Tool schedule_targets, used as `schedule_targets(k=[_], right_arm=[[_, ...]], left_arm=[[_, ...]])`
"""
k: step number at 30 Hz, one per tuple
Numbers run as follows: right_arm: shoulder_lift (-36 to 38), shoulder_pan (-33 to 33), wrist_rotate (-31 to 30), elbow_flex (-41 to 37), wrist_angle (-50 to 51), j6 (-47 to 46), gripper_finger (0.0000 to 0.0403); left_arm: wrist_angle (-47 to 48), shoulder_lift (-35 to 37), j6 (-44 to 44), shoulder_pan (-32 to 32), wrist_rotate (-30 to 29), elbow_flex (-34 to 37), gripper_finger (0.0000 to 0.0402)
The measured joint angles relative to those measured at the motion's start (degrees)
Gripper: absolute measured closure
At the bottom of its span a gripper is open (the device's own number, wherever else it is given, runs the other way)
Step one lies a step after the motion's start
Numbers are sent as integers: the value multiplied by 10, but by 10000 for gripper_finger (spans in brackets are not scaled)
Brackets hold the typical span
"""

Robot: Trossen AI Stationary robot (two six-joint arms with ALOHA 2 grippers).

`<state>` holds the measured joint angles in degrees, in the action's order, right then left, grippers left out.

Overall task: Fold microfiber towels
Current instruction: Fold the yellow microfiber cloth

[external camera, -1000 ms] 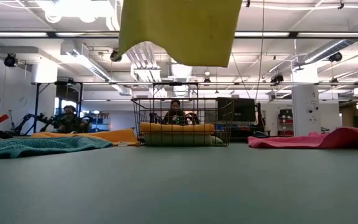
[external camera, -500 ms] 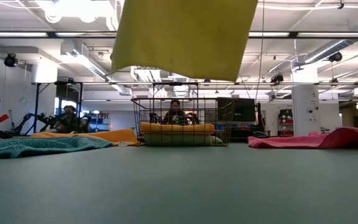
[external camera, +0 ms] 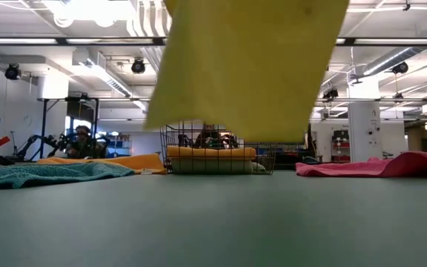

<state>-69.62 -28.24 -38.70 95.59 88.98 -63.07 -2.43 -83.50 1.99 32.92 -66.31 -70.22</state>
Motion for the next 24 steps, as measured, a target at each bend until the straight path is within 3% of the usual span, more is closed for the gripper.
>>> schedule_targets(k=[7, 12, 20, 24], right_arm=[[-2, -35, -1, -80, -1, -148, 394], [-2, -35, -9, -125, 7, -210, 394], [7, -34, -127, -153, 11, -244, 394], [10, -34, -122, -154, 11, -241, 394]], left_arm=[[152, 1, 52, -15, 132, 12, 401], [234, 4, 41, -47, 134, 12, 401], [244, 22, -74, -131, 138, -6, 401], [247, 30, -95, -146, 189, -20, 401]])
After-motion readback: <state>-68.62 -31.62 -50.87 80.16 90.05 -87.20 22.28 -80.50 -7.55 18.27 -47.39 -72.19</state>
